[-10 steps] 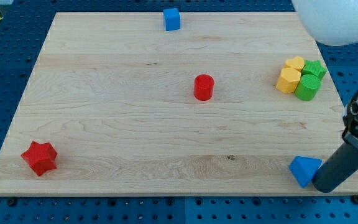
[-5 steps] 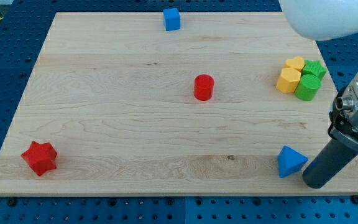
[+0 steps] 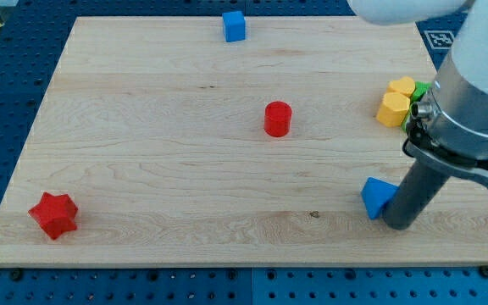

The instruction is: Move the blue triangle to the top right of the red circle

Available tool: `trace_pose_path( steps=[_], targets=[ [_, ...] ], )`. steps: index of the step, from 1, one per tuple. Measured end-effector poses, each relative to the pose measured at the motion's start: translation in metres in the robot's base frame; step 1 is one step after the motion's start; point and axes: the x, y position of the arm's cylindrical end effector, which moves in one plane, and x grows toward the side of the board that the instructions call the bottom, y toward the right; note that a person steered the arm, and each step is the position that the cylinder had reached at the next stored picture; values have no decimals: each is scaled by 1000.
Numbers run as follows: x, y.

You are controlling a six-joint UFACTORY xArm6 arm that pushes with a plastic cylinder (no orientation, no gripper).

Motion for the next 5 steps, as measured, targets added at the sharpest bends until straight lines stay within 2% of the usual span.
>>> trace_pose_path(
  steps=[2,5],
  targets=[
    [-33,-33],
    [-116,-82]
  ],
)
